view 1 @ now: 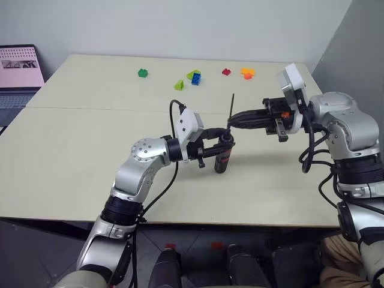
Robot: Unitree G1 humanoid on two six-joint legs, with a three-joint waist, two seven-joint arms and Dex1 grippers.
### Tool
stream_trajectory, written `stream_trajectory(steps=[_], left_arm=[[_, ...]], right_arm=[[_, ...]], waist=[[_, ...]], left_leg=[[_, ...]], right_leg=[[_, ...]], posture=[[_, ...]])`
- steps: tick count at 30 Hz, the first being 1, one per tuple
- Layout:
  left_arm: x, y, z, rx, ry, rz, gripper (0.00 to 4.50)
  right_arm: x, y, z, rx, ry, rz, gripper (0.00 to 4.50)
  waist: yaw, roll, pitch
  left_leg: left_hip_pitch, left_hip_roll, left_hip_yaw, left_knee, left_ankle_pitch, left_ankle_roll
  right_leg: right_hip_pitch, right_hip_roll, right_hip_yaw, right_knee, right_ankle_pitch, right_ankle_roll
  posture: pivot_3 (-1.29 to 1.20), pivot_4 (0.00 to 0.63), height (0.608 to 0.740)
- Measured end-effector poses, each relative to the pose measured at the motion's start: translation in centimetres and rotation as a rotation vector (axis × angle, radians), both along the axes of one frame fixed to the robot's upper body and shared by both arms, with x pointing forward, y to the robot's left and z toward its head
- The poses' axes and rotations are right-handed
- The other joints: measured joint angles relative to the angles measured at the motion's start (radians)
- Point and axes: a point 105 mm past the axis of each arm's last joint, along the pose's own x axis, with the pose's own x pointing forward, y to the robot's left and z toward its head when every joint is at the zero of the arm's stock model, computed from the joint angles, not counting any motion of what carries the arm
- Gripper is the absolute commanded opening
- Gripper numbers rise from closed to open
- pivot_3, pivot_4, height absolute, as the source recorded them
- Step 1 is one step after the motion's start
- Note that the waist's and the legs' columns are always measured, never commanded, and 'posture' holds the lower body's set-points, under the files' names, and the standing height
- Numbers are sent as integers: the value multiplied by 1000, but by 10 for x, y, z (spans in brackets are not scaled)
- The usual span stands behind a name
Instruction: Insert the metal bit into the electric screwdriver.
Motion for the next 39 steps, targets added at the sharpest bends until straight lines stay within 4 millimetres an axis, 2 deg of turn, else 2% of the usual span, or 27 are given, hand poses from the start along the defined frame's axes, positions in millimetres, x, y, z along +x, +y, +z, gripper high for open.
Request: stream_trajectory(steps=[9,12,15,21,39], left_arm=[[0,0,0,4,-1,-4,1569],[0,1,0,4,-1,-4,1569],[-1,1,0,4,-5,-6,1569],[-1,0,1,4,-7,-8,1569],[-1,0,1,4,-6,-6,1569]], right_arm=[[0,1,-1,0,6,1,0],[0,1,-1,-2,17,-3,476],[2,1,-15,-25,78,-12,1214],[4,0,-17,-25,101,-25,2559],[-3,-9,-5,0,86,-47,2616]], waist=[[0,0,0],[0,0,0],[0,0,0],[0,0,0],[0,0,0]], left_leg=[[0,0,0,0,0,0],[0,0,0,0,0,0],[0,0,0,0,0,0],[0,0,0,0,0,0],[0,0,0,0,0,0]], right_leg=[[0,0,0,0,0,0],[0,0,0,0,0,0],[0,0,0,0,0,0],[-1,0,0,0,0,0],[-1,0,0,0,0,0]], posture=[[0,150,740],[0,150,740],[0,150,740],[0,150,740],[0,150,740]])
